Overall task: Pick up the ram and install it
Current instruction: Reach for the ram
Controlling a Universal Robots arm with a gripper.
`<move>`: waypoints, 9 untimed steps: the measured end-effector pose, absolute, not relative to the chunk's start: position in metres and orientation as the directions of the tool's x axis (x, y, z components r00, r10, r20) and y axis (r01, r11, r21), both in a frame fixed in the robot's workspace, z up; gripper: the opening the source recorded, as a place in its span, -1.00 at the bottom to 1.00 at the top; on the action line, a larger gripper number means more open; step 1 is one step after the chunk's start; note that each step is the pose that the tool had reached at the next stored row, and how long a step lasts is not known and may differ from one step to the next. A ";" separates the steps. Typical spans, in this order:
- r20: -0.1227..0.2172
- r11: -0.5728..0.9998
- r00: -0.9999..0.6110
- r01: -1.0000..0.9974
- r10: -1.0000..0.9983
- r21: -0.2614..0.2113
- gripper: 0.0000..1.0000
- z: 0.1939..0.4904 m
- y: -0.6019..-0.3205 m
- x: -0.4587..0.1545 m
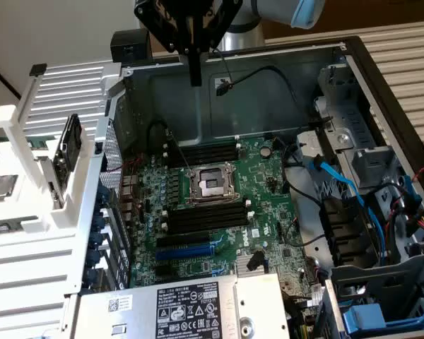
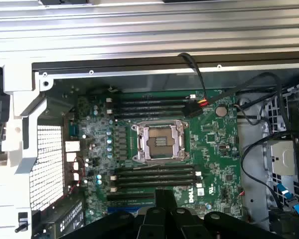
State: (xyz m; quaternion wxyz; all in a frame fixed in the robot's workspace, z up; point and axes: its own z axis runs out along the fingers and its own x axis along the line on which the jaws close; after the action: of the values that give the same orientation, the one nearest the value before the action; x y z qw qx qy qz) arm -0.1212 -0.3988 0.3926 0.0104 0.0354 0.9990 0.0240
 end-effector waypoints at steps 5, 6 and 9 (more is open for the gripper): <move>-0.019 0.996 -0.997 0.070 0.071 0.049 -0.79 0.393 -0.399 -0.121; -0.019 0.996 -0.997 0.070 0.071 0.049 -0.79 0.393 -0.399 -0.121; -0.019 0.996 -0.997 0.070 0.071 0.049 -0.79 0.393 -0.399 -0.121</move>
State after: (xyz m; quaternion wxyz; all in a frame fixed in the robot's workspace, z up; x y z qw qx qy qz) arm -0.1212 -0.3988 0.3926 0.0104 0.0354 0.9990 0.0240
